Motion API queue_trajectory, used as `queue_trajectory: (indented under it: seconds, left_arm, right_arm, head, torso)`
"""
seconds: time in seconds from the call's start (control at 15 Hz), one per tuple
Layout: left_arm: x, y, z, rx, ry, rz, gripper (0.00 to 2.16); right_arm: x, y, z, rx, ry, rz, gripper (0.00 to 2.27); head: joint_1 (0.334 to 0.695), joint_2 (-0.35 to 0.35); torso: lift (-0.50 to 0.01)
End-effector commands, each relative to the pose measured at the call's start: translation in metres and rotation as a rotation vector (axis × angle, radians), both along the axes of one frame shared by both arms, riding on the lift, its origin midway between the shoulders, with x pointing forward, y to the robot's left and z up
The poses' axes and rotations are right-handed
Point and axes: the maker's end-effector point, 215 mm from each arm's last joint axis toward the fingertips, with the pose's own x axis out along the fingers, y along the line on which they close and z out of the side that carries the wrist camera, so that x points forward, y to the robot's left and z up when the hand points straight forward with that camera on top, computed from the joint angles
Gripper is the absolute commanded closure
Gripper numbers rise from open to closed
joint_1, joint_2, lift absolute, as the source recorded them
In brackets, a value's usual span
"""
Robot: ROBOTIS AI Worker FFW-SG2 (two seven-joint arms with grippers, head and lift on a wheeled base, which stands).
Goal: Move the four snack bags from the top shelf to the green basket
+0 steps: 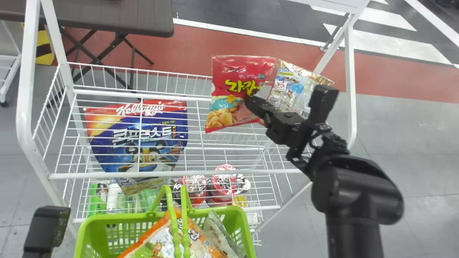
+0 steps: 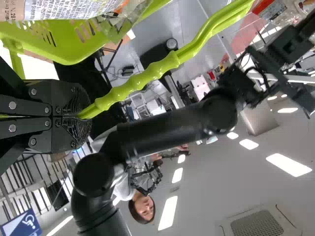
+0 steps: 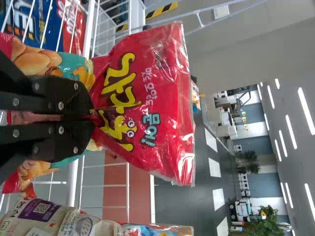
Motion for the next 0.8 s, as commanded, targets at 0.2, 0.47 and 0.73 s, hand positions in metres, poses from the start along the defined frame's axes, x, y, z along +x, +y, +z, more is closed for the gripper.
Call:
queue_trajectory:
  seconds: [0.2,0.47,0.73]
  left_arm:
    - [0.007,0.007,-0.002,0.009,-0.004,0.024,2.08]
    - [0.01,0.003,0.0,0.009,-0.01,0.03,2.08]
    - [0.007,-0.005,-0.002,0.017,-0.012,0.021,2.08]
  right_arm:
    - [-0.124,0.004,0.03,0.161,0.204,0.05,2.19]
    - [-0.231,0.009,0.012,0.259,0.494,0.047,2.19]
    - [-0.242,0.007,0.022,0.266,0.48,0.055,2.19]
  head:
    - [0.695,-0.35]
    - [0.695,-0.35]
    - [0.695,-0.35]
  torso:
    - [0.0]
    - [0.0]
    - [0.0]
